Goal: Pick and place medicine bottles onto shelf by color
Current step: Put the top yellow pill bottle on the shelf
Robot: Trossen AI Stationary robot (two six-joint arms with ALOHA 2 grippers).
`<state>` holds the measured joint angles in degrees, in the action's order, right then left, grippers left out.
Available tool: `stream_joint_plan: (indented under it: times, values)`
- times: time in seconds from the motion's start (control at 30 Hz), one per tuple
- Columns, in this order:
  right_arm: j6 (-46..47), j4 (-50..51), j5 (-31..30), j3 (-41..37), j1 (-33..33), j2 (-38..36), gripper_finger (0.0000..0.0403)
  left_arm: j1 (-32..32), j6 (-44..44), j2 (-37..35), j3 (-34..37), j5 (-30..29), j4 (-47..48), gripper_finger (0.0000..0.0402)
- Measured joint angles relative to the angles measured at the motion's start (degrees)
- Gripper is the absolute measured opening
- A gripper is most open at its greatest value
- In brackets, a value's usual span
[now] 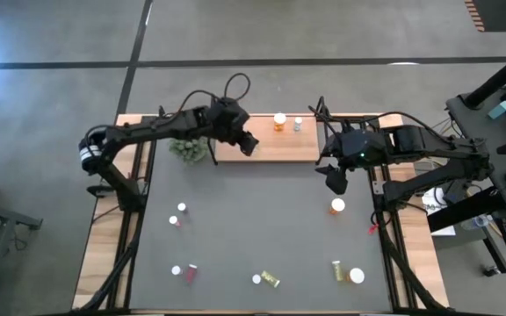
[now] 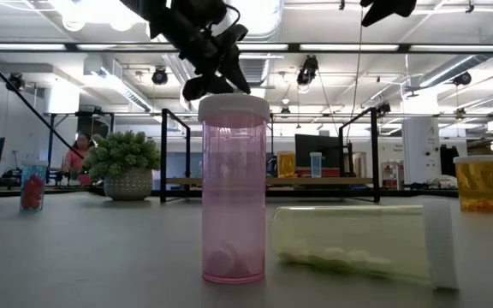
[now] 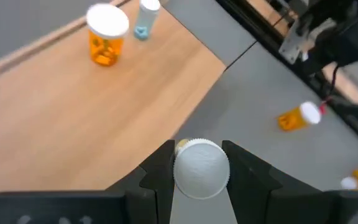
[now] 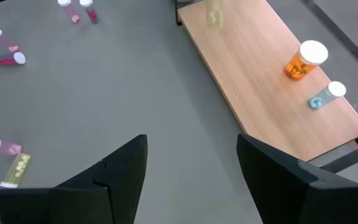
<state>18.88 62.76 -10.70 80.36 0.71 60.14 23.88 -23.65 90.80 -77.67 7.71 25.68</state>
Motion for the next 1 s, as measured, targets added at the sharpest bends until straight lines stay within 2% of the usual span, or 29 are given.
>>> stream_joint_plan:
  times: [0.17, 0.3, 0.57, 0.8, 1.0]
  values:
    - [0.0, 0.0, 0.0, 0.0, 0.0, 0.0, 0.0238, 2.8, 12.4, 0.0, 0.0, 2.9, 3.0, 0.0102]
    - [0.1, -0.2, 0.0, 0.0, 0.0, 0.3, 0.0238, 4.4, 22.2, 0.0, -0.2, 2.9, 5.6, 0.0102]
    - [0.1, -0.5, 0.1, 0.0, 0.0, 1.5, 0.0238, 6.0, 36.2, 0.0, 0.0, 2.3, 6.7, 0.0102]
    - [0.2, -0.5, 0.1, 0.0, 0.0, 3.4, 0.0238, 6.3, 43.6, 0.5, 0.1, -2.4, 6.6, 0.0102]
    - [0.2, -0.5, 0.1, 0.0, 0.0, 5.7, 0.0238, 6.5, 44.1, 4.0, -0.1, -2.7, 6.9, 0.0102]
